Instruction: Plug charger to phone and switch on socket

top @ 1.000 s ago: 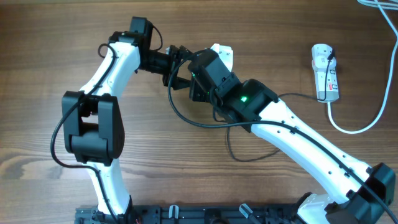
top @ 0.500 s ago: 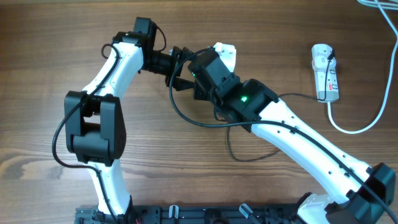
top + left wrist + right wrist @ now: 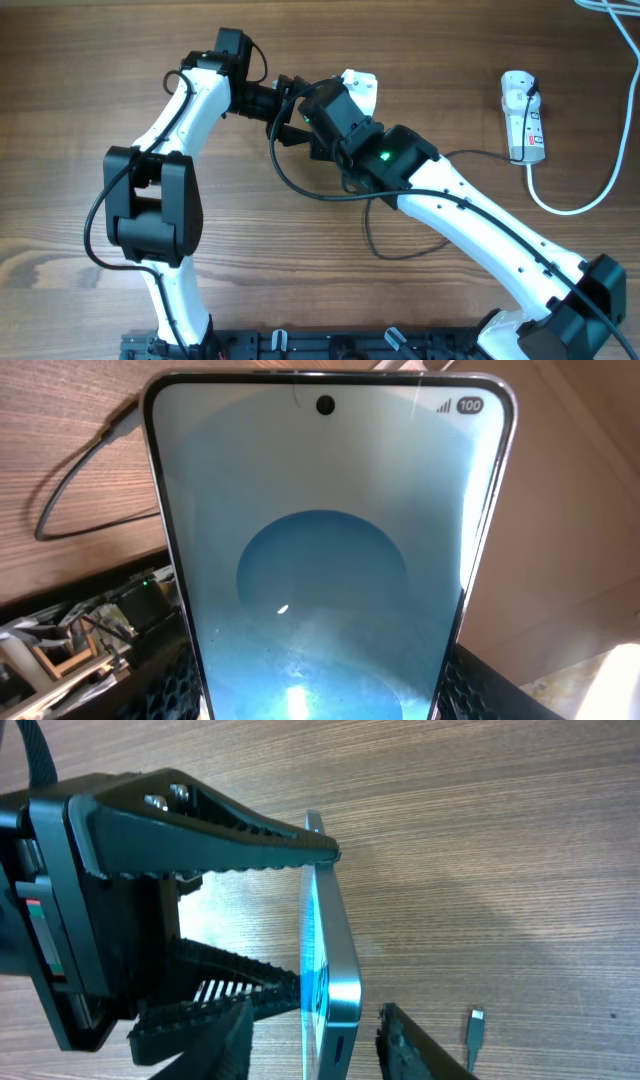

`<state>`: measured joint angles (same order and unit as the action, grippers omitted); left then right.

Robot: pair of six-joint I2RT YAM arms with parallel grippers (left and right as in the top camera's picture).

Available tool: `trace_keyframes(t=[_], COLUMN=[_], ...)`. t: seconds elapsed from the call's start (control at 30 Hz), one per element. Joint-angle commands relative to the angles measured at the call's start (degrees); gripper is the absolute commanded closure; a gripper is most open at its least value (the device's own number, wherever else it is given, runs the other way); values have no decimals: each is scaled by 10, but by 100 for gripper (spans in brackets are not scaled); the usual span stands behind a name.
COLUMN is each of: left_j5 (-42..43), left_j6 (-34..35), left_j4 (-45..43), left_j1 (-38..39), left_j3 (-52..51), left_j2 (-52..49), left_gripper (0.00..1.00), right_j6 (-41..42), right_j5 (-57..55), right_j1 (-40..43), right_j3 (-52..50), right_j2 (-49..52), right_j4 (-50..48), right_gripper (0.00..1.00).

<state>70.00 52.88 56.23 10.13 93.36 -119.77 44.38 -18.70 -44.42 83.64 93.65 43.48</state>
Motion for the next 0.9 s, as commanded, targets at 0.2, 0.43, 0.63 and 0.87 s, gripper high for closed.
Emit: trace_keyframes(t=[0.2,0.43,0.63,0.87], left_j5=[47,47,43,43], left_j6=[3,3,3,3], left_j4=[1,1,1,1], left_j1=[3,5,7,10], left_j3=[1,1,1,1], left_j2=[20,20,20,20], left_gripper=[32,32,33,33], right_j6=[6,6,6,7], right_j5=[-30,-38,-42,-40], right_j1=[-2,-2,-2,-2], right_j3=[11,11,11,11], right_j2=[7,7,7,7], right_j4=[-9,-9,-10,-10], right_gripper=[60,60,59,62])
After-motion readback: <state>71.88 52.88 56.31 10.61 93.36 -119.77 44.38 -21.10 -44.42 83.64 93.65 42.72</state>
